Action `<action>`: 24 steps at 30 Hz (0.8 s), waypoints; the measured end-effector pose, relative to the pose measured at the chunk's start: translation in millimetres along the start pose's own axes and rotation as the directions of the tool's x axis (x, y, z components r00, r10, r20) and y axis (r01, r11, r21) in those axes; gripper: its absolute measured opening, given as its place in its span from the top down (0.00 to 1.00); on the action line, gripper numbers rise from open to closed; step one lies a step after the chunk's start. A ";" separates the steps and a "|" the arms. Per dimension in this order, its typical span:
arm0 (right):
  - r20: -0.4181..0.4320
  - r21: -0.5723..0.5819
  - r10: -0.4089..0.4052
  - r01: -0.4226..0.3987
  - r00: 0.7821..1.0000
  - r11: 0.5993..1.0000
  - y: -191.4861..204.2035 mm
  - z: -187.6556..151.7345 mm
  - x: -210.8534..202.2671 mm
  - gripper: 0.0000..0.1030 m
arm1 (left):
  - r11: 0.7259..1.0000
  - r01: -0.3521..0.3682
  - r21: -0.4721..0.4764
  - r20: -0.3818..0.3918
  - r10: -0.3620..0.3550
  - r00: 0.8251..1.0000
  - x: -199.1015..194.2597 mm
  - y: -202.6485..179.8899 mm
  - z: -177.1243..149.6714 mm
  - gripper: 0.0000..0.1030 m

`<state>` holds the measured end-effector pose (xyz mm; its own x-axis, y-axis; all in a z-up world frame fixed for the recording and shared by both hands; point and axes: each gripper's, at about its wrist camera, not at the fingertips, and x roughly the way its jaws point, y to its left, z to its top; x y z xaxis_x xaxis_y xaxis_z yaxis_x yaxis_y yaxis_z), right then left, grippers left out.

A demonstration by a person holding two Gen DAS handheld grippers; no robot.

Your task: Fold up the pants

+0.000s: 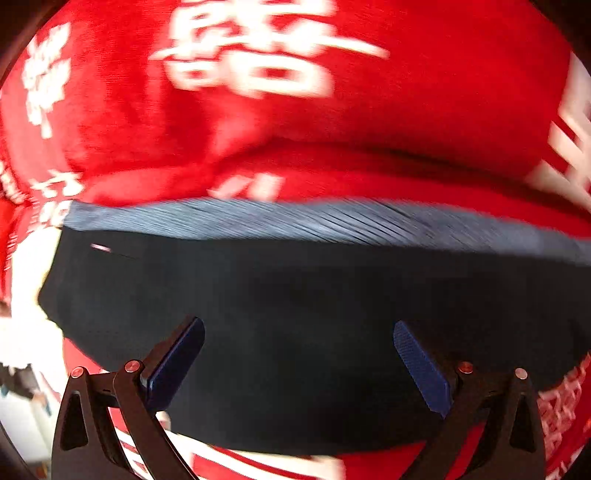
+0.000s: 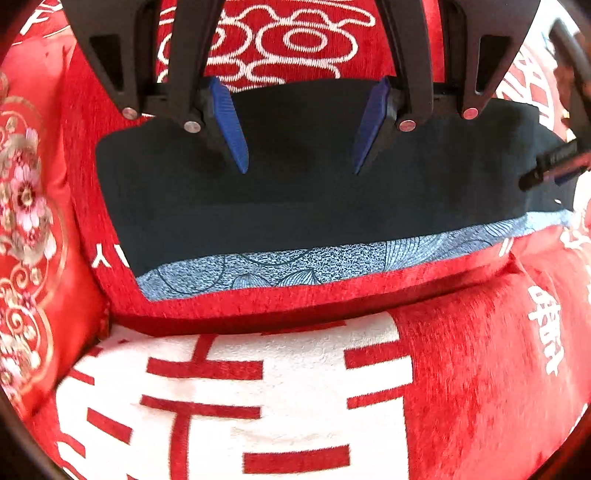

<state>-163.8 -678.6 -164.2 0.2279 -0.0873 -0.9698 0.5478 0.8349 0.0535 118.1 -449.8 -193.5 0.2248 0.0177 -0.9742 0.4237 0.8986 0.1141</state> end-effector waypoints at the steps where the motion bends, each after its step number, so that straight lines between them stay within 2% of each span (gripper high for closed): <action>1: -0.020 -0.013 -0.023 0.023 1.000 1.000 0.6 -3.5 7.0 0.37 | 1.000 0.014 0.016 -0.022 -0.014 1.000 6.2 -11.8 -7.2 0.00; 3: -0.071 -0.028 -0.046 0.045 0.996 0.999 -2.0 -11.7 22.2 0.37 | 0.999 0.004 0.036 -0.070 -0.001 0.998 21.3 -28.3 -22.4 0.00; 5: -0.053 -0.016 -0.021 0.020 0.998 1.000 -7.1 -18.3 22.7 0.37 | 1.000 -0.010 0.014 -0.007 0.011 1.000 16.6 -32.1 -30.9 0.00; 7: -0.048 -0.023 -0.005 0.004 0.999 1.000 -10.0 -21.0 22.3 0.34 | 0.999 -0.008 0.032 0.003 0.008 1.000 14.2 -31.5 -34.6 0.00; 12: -0.042 -0.023 0.019 -0.020 0.999 1.000 -15.0 -23.8 24.0 0.30 | 1.000 0.004 -0.001 -0.024 -0.004 1.000 15.7 -27.1 -32.5 0.00; 15: -0.035 0.000 0.035 -0.035 0.999 0.999 -19.5 -25.5 23.9 0.27 | 1.000 -0.015 0.021 -0.010 0.015 1.000 12.8 -32.6 -33.1 0.00; 24: -0.013 -0.005 0.073 -0.073 0.997 0.997 -23.7 -31.5 19.6 0.23 | 0.999 -0.033 0.007 -0.003 0.033 0.999 12.5 -36.4 -34.1 0.00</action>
<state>-197.7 -682.9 -192.0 0.2568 -0.0190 -0.9663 0.5256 0.8418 0.1231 75.5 -467.4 -216.5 0.2363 0.0487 -0.9705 0.4220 0.8945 0.1476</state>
